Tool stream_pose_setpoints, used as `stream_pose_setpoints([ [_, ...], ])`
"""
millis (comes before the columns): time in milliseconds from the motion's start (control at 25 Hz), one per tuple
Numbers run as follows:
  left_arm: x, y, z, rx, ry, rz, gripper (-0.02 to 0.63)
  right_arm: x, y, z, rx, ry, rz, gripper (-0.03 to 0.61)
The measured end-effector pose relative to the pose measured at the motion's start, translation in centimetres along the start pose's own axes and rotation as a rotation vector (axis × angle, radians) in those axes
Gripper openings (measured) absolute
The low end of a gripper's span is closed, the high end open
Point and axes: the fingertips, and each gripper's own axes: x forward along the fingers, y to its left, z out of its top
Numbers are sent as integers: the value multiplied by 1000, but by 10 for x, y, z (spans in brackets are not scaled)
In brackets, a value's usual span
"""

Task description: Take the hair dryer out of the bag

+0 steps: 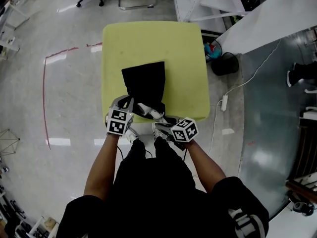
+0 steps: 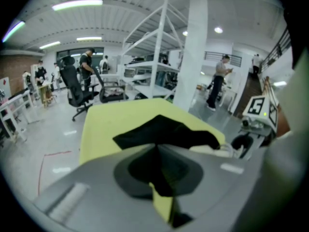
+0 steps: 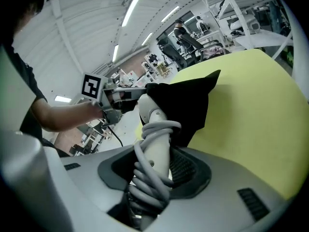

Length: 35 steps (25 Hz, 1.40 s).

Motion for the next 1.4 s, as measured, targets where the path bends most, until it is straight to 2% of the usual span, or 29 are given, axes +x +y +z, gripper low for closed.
stream_pose_setpoints([
  [120, 1, 2, -5, -10, 15, -5, 21, -9, 12, -1, 8, -27, 68, 181],
  [400, 4, 8, -10, -89, 7, 14, 21, -38, 48, 10, 18, -126, 236, 181],
  [680, -1, 12, -25, -134, 8, 65, 28, -63, 75, 37, 4, -250, 317, 181],
  [840, -12, 4, -34, -147, 0, 65, 47, -82, 80, 63, 19, -373, 329, 181],
  [1000, -23, -11, -33, -149, -24, 42, 123, -102, 79, 101, 30, -517, 305, 181],
  [1160, -38, -24, -25, -129, -54, 21, 204, -121, 86, 145, -10, -648, 273, 181],
  [1280, -58, -36, -14, -120, -94, 12, 224, -134, 95, 172, -32, -731, 256, 183],
  [1400, -77, -38, 9, -120, -173, 25, 222, -146, 99, 196, -60, -794, 231, 183],
])
